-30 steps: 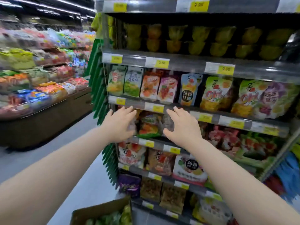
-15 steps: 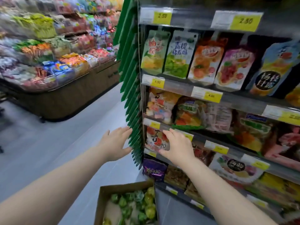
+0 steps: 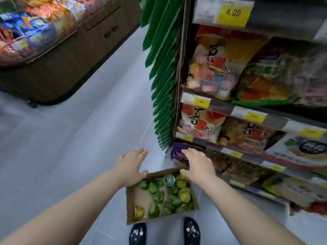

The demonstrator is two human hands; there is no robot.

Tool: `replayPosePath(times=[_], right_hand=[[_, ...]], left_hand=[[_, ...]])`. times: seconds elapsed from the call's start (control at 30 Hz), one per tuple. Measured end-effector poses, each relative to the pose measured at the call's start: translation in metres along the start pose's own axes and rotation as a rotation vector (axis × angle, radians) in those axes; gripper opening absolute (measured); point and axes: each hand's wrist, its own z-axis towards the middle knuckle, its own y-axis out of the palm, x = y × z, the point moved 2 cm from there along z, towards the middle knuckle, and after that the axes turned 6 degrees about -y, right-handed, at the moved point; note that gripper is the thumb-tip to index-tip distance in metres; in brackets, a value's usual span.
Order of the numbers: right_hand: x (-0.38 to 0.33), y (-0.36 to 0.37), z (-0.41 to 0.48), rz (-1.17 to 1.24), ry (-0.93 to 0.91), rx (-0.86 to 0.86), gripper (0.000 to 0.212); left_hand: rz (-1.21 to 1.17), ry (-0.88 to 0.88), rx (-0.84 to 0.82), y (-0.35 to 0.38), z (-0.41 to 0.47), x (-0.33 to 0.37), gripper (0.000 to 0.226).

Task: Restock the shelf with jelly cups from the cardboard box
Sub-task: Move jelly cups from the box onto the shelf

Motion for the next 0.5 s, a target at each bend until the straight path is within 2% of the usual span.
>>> replayPosePath(times=[0.23, 0.5], right_hand=[[0.025, 0.143, 0.034, 0.108, 0.149, -0.061, 0.063], [0.096, 0.323, 0.075, 0.22, 0.288, -0.126, 0.06]], left_hand=[[-0.024, 0.076, -0.15, 0.13, 0.071, -0.019, 0.074], [-0.043, 0.122, -0.237, 0.313, 0.162, -0.002, 0.074]])
